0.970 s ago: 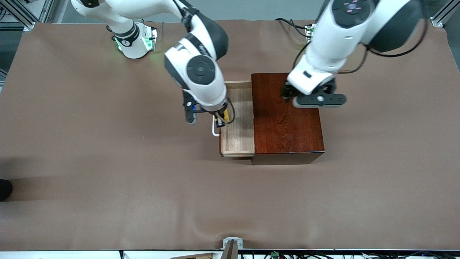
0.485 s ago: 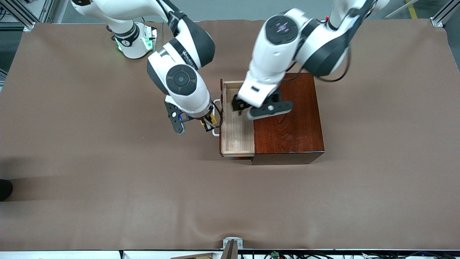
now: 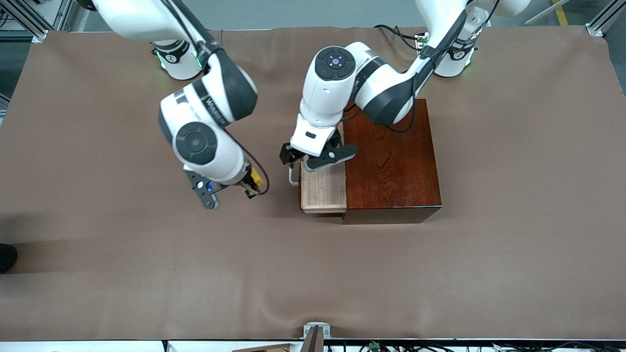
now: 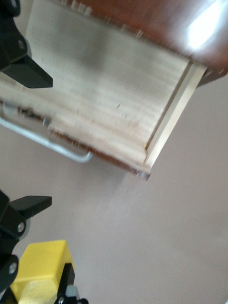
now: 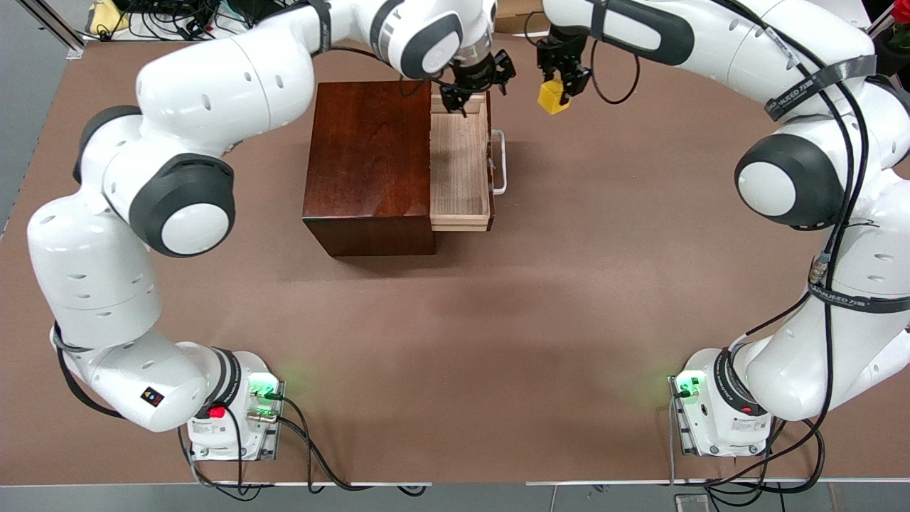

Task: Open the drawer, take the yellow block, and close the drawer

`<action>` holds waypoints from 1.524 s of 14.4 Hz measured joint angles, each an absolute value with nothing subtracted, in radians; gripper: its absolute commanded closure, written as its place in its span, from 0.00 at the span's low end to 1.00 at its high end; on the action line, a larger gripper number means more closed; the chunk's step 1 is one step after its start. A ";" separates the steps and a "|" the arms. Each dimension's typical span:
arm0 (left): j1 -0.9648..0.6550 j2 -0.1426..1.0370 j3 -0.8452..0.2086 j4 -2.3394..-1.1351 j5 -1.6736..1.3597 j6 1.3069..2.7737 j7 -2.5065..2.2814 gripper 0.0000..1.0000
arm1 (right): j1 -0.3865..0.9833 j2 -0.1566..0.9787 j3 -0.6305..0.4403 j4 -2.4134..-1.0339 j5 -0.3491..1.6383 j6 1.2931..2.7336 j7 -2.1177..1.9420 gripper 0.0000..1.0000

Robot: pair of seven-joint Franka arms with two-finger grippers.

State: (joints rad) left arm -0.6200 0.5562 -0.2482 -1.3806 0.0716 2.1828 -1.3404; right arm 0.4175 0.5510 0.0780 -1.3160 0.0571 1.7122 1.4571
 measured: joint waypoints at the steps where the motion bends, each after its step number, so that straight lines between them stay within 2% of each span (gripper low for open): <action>1: -0.642 0.575 -0.240 -1.369 0.075 2.219 -1.393 0.00 | 0.402 0.551 0.077 -1.324 0.054 1.712 1.421 1.00; 3: -0.727 0.631 -0.174 -1.313 0.083 2.254 -1.500 0.00 | 0.366 0.551 0.077 -1.338 0.041 1.713 1.350 1.00; 5: -0.847 0.687 -0.063 -1.270 0.084 2.300 -1.587 0.00 | 0.333 0.551 0.076 -1.354 0.032 1.717 1.270 1.00; 8: -0.976 0.767 0.040 -1.251 0.084 2.411 -1.735 0.00 | 0.286 0.551 0.076 -1.391 0.026 1.745 1.156 1.00; 13: -1.039 0.850 0.091 -1.240 0.084 2.460 -1.831 0.00 | 0.196 0.537 0.074 -1.475 0.011 1.816 0.872 1.00; 19: -1.044 0.850 0.094 -1.237 0.084 2.309 -1.927 0.00 | 0.100 0.463 0.074 -1.697 -0.034 1.991 0.590 1.00; 22: -1.044 0.849 0.096 -1.226 0.084 2.265 -1.945 0.00 | 0.010 0.449 0.072 -1.768 -0.039 2.046 0.363 1.00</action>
